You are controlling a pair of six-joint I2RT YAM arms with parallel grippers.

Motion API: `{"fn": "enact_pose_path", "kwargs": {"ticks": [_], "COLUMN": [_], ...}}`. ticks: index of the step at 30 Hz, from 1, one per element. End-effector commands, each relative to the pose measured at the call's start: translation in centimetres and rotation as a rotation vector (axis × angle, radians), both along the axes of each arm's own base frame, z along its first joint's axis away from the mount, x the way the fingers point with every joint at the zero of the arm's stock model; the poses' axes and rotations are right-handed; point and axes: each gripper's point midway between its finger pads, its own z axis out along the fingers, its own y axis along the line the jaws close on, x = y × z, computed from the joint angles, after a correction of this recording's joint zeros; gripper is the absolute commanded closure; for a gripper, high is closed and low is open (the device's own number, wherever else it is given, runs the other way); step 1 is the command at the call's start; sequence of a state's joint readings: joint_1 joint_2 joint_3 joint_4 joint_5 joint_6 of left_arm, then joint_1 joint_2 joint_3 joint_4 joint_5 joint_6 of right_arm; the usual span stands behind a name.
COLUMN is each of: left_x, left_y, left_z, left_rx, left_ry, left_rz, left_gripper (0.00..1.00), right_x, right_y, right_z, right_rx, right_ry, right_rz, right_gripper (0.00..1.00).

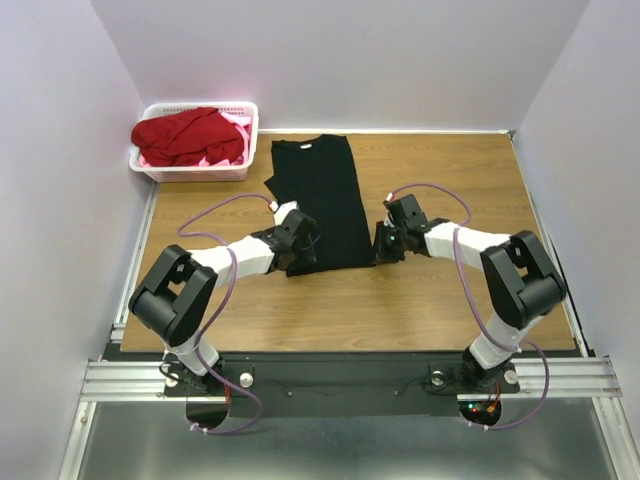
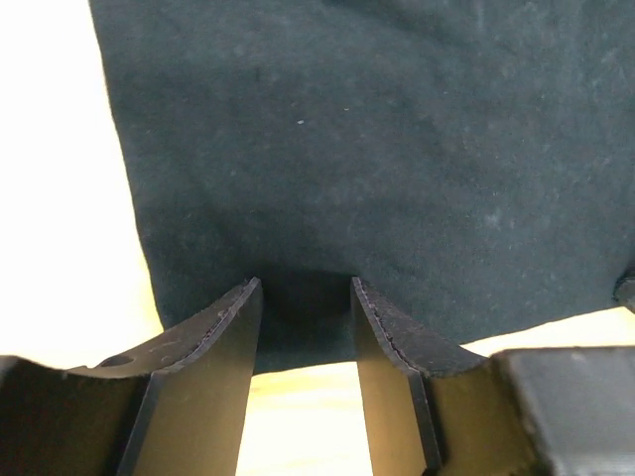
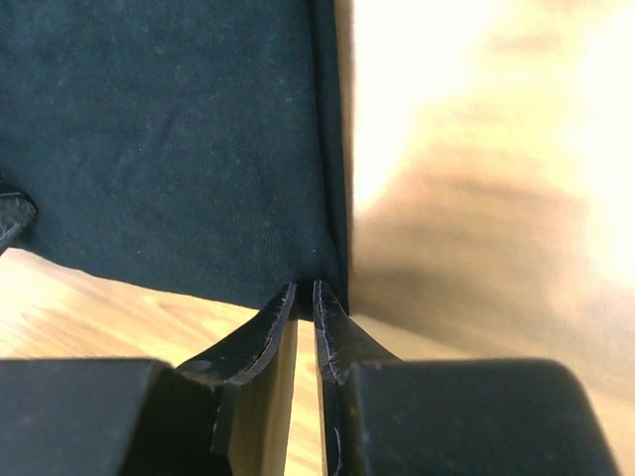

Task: Fold and stack the t-shirts
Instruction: Fold the tshirt

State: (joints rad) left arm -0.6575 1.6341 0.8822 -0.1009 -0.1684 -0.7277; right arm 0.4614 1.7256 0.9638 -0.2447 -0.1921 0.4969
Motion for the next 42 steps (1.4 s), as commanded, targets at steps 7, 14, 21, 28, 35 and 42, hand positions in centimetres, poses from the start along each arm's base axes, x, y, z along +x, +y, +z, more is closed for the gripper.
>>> {"fn": "enact_pose_path", "kwargs": {"ticks": [7,14,21,28,35,42], "left_x": [-8.1,-8.7,-9.4,-11.0,-12.8,-6.3], "left_y": [0.2,1.0,-0.8,0.9,3.0,2.0], "left_z": [1.4,5.3,3.1,-2.4,-3.7,5.2], "left_rx": [-0.076,-0.167,-0.204,-0.094,-0.056,-0.095], "left_ry": [0.056,-0.046,0.008,0.149,0.197,-0.093], "left_rz": [-0.032,-0.032,-0.121,-0.067,-0.018,0.047], "left_gripper": [0.39,0.34,0.57,0.88,0.88,0.74], "right_x": [-7.8,-6.1,-6.1,-7.2,-7.3,-1.3], "right_y": [-3.2,-0.8,0.6,-3.8,-6.2,-3.2], "right_z": [0.9,7.7,6.1,0.1,-0.9,8.3], "right_rx": [0.047,0.195,0.215,0.145,0.151,0.291], "right_ry": [0.048,-0.109,-0.068,0.034,0.076,-0.152], "right_rz": [-0.102,-0.003,0.086,-0.035,-0.131,-0.038], "right_gripper": [0.81,0.74,0.78,0.85,0.88,0.83]}}
